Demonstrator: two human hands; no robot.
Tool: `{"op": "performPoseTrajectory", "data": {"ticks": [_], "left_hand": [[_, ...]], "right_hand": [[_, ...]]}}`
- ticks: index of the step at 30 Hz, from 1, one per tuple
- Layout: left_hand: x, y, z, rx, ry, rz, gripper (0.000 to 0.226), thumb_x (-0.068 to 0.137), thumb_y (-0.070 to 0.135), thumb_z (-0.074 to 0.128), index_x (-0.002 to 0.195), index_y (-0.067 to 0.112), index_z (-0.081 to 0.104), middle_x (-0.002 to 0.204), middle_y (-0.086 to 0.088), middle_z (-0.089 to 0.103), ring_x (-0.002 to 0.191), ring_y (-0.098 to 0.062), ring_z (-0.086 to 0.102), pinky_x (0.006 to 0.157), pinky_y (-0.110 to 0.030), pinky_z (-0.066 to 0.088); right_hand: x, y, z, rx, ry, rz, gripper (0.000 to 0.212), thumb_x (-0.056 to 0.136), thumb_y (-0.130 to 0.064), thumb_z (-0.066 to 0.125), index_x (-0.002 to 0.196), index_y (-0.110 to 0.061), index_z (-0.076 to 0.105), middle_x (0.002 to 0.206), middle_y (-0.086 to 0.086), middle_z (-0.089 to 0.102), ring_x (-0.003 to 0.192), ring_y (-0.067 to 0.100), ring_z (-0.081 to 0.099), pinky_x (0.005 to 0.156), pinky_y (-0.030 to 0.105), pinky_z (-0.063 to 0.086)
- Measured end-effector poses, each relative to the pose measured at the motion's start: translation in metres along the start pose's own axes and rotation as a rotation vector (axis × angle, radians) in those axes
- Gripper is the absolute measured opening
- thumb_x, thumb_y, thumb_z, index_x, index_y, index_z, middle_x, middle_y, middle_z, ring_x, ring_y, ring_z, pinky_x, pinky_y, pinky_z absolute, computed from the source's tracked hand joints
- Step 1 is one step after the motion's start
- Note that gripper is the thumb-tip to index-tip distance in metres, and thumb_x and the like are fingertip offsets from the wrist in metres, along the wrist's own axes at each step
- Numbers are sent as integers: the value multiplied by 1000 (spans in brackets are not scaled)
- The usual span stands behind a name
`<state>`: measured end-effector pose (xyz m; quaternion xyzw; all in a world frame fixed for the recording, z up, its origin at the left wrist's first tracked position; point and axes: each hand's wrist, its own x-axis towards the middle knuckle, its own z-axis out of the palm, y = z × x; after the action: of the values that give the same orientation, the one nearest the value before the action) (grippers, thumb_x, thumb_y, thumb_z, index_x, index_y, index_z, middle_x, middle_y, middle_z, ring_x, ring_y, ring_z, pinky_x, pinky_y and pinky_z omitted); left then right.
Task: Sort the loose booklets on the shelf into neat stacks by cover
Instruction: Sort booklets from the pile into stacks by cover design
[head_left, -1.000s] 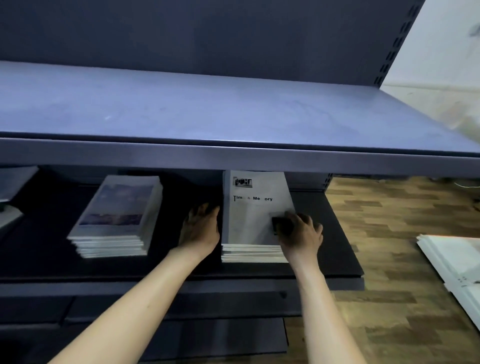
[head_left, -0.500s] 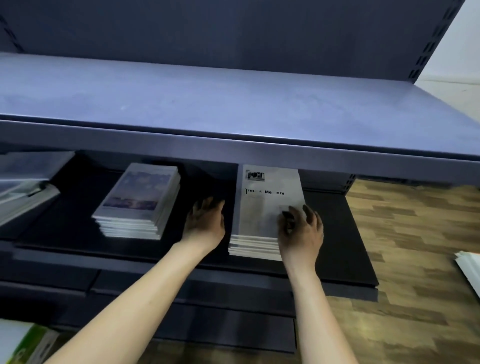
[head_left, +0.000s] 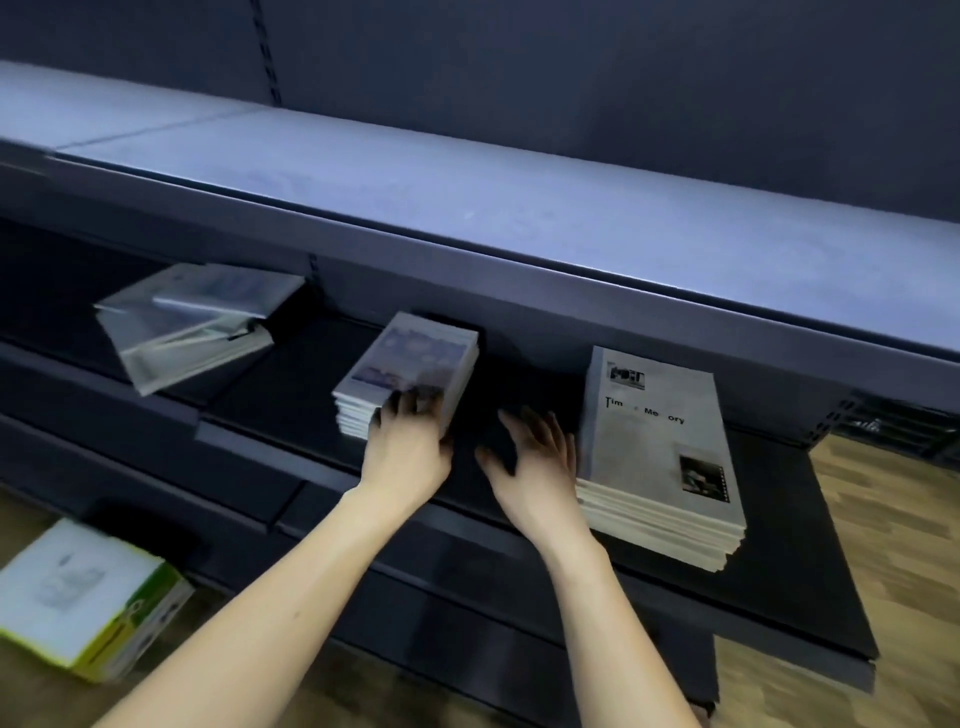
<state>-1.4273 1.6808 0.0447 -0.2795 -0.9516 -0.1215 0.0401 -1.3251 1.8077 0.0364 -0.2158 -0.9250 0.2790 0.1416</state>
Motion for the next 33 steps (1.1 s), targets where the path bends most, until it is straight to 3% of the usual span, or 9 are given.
{"op": "performPoseTrajectory", "data": {"ticks": [4, 10, 17, 22, 33], "left_hand": [[-10, -53, -13, 53, -13, -95, 68, 89, 37, 55, 150, 19, 31, 141, -16, 45, 133, -36, 38, 110, -47, 31], [-31, -136, -34, 31, -4, -167, 63, 94, 40, 51, 151, 25, 29, 154, -14, 31, 145, -33, 20, 116, -49, 19], [-52, -229, -59, -37, 34, -225, 60, 98, 38, 48, 152, 26, 28, 156, -12, 28, 147, -30, 16, 119, -48, 13], [-65, -287, -71, -105, 87, -200, 54, 100, 35, 46, 151, 25, 33, 155, -7, 32, 147, -27, 18, 119, -42, 15], [-60, -374, -73, -165, 88, -271, 53, 100, 33, 47, 150, 23, 35, 154, -4, 35, 148, -24, 19, 119, -38, 16]], "right_hand": [[7, -44, 27, -92, -104, -36, 59, 97, -49, 49, 152, -33, 33, 163, -1, 20, 152, 29, 2, 122, 49, -4], [8, -112, 78, -169, -143, -100, 58, 98, -49, 47, 151, -30, 35, 160, 3, 28, 149, 30, 14, 121, 50, 5], [6, -193, 136, -110, -182, -163, 57, 97, -44, 50, 150, -27, 37, 155, 4, 38, 144, 27, 29, 119, 51, 19], [3, -242, 177, 11, -208, -197, 55, 97, -37, 55, 148, -19, 42, 151, 4, 44, 142, 26, 36, 115, 48, 30], [19, -301, 243, 160, -306, -193, 53, 99, -31, 55, 149, -20, 40, 150, -2, 42, 136, 10, 40, 111, 27, 34]]}}
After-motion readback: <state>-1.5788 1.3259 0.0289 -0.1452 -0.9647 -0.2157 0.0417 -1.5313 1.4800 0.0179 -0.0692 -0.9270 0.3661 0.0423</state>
